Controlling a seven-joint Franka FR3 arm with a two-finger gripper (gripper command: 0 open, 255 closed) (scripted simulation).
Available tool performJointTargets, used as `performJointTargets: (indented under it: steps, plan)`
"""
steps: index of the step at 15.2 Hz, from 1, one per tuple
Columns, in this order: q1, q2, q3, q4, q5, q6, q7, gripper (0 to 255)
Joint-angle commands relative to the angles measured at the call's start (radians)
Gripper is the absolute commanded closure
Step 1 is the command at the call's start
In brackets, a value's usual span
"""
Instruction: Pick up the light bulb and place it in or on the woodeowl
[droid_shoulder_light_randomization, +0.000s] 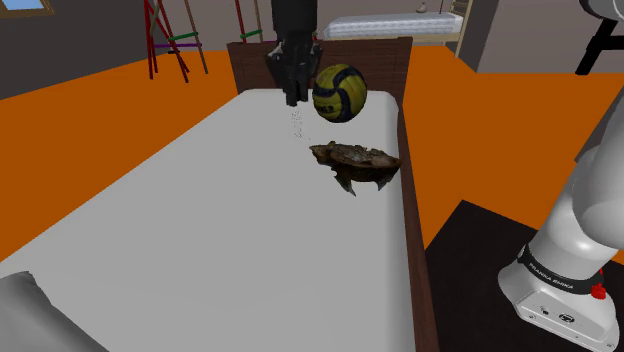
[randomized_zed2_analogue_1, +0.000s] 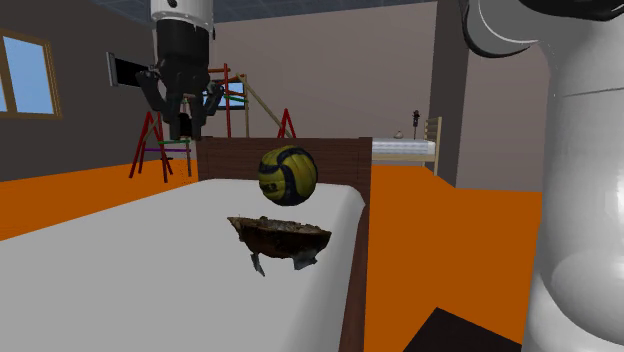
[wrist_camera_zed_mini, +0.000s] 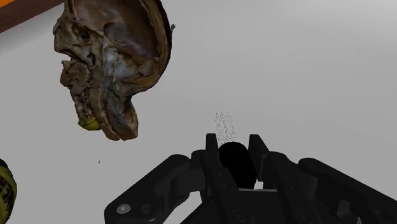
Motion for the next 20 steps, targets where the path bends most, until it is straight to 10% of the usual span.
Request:
performJointTargets:
  steps: [1,12,20]
  plan:
    - [-0.035,-0.055,-0.025,-0.058,0.028,0.008,-0.059,255]
    - [-0.165,-0.223,-0.187,-0.21,0.089,-0.013,-0.35,255]
    - [-0.17,-0.254,-0.198,-0.337,0.096,0.082,-0.376,255]
